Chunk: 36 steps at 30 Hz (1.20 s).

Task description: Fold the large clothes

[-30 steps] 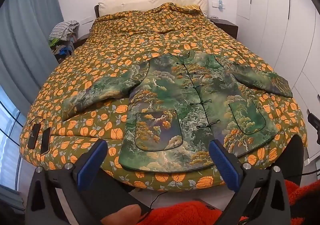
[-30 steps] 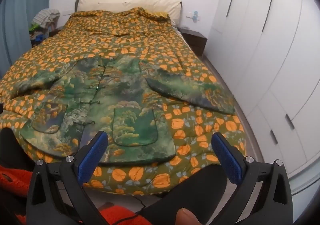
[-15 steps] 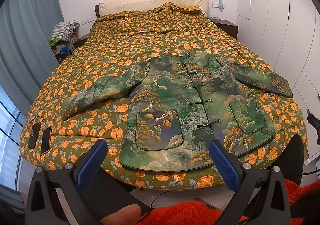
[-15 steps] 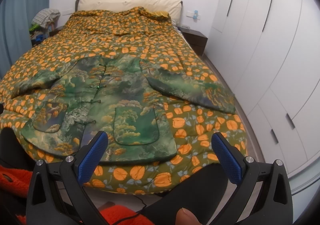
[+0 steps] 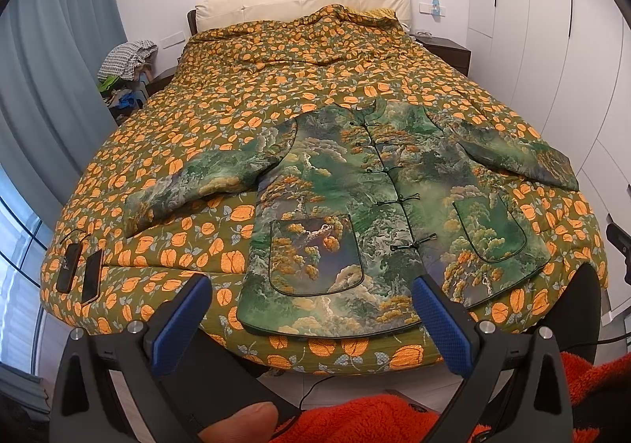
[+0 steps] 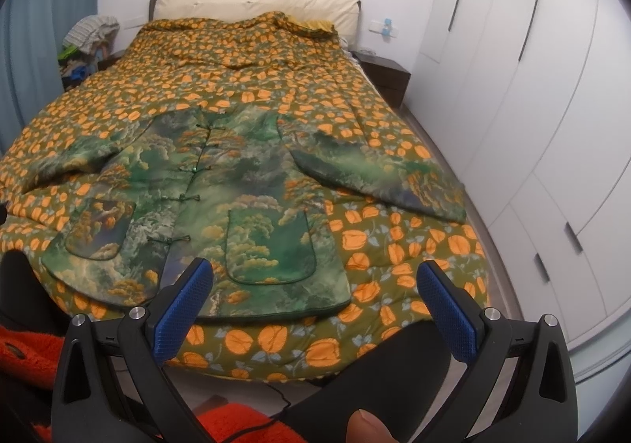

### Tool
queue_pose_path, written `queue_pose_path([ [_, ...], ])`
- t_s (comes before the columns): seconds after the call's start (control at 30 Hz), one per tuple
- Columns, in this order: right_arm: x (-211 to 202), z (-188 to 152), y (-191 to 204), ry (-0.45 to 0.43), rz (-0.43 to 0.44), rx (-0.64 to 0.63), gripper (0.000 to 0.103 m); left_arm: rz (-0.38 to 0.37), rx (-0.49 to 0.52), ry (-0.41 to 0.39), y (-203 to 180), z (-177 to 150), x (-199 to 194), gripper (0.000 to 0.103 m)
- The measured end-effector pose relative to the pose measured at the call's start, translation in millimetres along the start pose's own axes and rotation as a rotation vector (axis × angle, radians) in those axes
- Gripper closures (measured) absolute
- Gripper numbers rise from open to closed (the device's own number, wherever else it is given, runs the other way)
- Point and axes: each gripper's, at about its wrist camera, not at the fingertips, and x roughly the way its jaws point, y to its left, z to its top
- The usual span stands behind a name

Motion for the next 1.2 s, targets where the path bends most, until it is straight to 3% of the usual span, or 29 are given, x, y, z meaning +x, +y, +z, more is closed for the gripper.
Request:
queue_pose_path([
  [1.2,5,14,5,0.002,0.016,-0.004,0.000,0.038,0.020,0.002,6,4,2,0.000],
])
